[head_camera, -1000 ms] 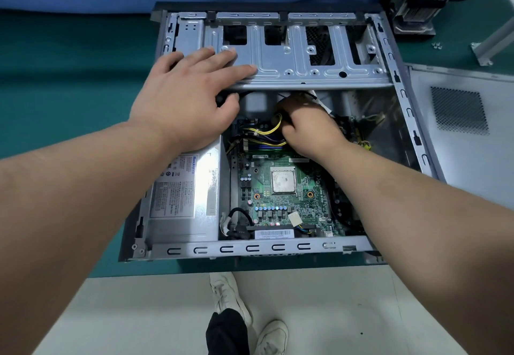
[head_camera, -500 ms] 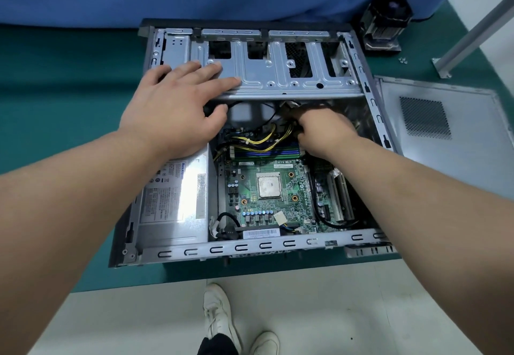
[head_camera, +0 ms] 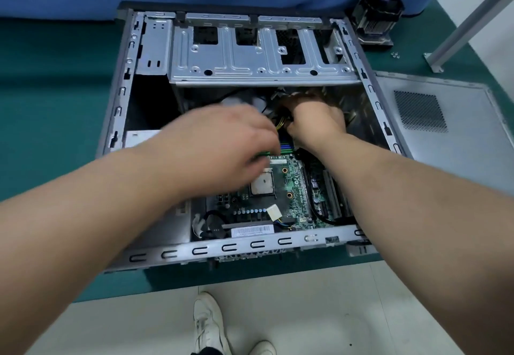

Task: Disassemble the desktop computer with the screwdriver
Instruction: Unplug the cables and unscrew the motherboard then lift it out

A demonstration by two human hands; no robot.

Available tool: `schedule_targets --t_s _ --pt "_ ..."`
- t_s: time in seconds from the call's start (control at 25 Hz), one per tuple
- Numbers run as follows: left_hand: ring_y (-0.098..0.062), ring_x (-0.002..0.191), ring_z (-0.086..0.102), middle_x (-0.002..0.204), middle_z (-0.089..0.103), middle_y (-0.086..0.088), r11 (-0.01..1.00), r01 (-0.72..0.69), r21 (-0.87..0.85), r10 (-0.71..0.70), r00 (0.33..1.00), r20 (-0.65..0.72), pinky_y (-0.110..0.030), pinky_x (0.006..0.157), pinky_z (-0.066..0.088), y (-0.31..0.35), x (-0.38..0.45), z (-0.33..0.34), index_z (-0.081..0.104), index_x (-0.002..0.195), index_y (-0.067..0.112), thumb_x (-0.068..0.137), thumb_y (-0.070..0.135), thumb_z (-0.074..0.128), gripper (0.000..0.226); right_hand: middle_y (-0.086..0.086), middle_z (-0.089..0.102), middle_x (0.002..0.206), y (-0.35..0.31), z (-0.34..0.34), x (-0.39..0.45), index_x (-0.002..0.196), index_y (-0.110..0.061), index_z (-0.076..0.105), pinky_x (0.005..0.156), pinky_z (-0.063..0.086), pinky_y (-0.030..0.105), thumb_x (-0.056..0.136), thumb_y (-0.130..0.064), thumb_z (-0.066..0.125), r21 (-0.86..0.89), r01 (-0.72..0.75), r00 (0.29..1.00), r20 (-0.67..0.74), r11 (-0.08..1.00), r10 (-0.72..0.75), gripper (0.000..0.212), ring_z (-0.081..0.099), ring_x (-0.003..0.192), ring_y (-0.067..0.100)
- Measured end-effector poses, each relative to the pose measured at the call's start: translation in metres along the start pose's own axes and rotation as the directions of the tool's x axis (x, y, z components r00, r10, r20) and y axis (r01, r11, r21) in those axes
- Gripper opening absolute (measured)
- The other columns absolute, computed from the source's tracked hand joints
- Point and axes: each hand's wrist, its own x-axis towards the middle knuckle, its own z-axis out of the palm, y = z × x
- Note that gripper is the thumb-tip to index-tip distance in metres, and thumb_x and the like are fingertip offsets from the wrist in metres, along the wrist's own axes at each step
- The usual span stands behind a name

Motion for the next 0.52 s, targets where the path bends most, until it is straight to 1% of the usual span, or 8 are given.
schedule_targets --t_s 0.04,0.12,0.16,0.24,0.32,0.36,0.44,0.52 --pt "-0.021 0.124 0.059 0.134 0.062 0.01 1.0 0.015 0.027 -0.018 0.988 0.154 -0.045 0.098 0.054 0.011 0.009 0.006 0.062 0.13 0.038 0.099 0.043 0.045 0.035 0.001 0.062 0.129 0.0 0.0 -0.001 0.13 -0.048 0.057 0.087 0.046 0.037 0.095 -0.026 0.057 -0.008 0.017 1.0 -0.012 1.0 -0.017 0.041 0.057 0.123 0.029" --pt "-0.025 0.126 0.058 0.144 0.054 0.005 0.991 0.066 0.114 -0.108 0.903 0.415 -0.047 0.095 0.055 0.027 0.03 0.02 0.053 0.141 0.037 0.1 0.038 0.051 0.041 0.001 0.062 0.131 0.0 0.001 0.001 0.13 -0.048 0.058 0.092 0.048 0.039 0.096 -0.026 0.056 -0.018 0.024 1.0 -0.011 1.0 -0.024 0.041 0.055 0.126 0.029" --pt "-0.028 0.131 0.055 0.153 0.047 0.002 0.987 0.065 0.148 -0.131 0.855 0.502 -0.049 0.099 0.053 0.031 0.039 0.028 0.046 0.149 0.035 0.101 0.034 0.053 0.048 0.001 0.062 0.129 0.001 0.002 0.002 0.129 -0.046 0.059 0.092 0.049 0.039 0.097 -0.026 0.057 -0.018 0.012 1.0 0.0 1.0 -0.012 0.038 0.056 0.124 0.029" --pt "-0.03 0.144 0.042 0.17 0.02 -0.001 0.985 0.031 0.17 -0.134 0.763 0.632 -0.048 0.112 0.043 0.035 0.052 0.038 0.028 0.161 0.035 0.104 0.032 0.054 0.063 0.002 0.062 0.128 0.001 0.003 0.005 0.127 -0.044 0.061 0.089 0.049 0.038 0.097 -0.027 0.058 -0.022 -0.002 1.0 0.004 1.0 0.002 0.034 0.056 0.124 0.03" --pt "-0.034 0.149 0.032 0.173 -0.005 0.002 0.982 0.014 0.186 -0.141 0.709 0.691 -0.043 0.118 0.034 0.033 0.055 0.042 0.011 0.163 0.041 0.105 0.038 0.052 0.071 0.005 0.057 0.133 0.002 0.006 0.004 0.126 -0.043 0.061 0.094 0.05 0.041 0.097 -0.027 0.059 -0.058 0.047 0.998 -0.036 0.997 -0.049 0.034 0.051 0.129 0.031" --pt "-0.037 0.148 0.031 0.172 -0.011 0.004 0.98 0.011 0.196 -0.149 0.695 0.704 -0.044 0.119 0.033 0.031 0.055 0.043 0.006 0.161 0.045 0.106 0.042 0.049 0.071 0.007 0.055 0.134 0.003 0.007 0.004 0.126 -0.043 0.061 0.099 0.05 0.043 0.096 -0.027 0.059 -0.074 0.077 0.995 -0.06 0.994 -0.082 0.034 0.049 0.131 0.032" --pt "-0.041 0.144 0.03 0.171 -0.016 0.009 0.978 0.038 0.207 -0.179 0.67 0.721 -0.047 0.119 0.032 0.028 0.051 0.044 0.0 0.159 0.051 0.106 0.049 0.046 0.07 0.009 0.054 0.132 0.005 0.009 0.004 0.124 -0.043 0.061 0.099 0.05 0.044 0.096 -0.026 0.06 -0.066 0.104 0.991 -0.076 0.992 -0.109 0.033 0.048 0.13 0.034" --pt "-0.041 0.147 0.024 0.17 -0.017 0.013 0.981 0.073 0.181 -0.183 0.663 0.725 -0.046 0.122 0.025 0.025 0.05 0.046 0.002 0.157 0.055 0.106 0.05 0.043 0.066 0.01 0.055 0.129 0.006 0.01 0.004 0.122 -0.042 0.06 0.092 0.051 0.044 0.095 -0.025 0.059 -0.038 0.103 0.992 -0.075 0.994 -0.106 0.032 0.05 0.127 0.035"
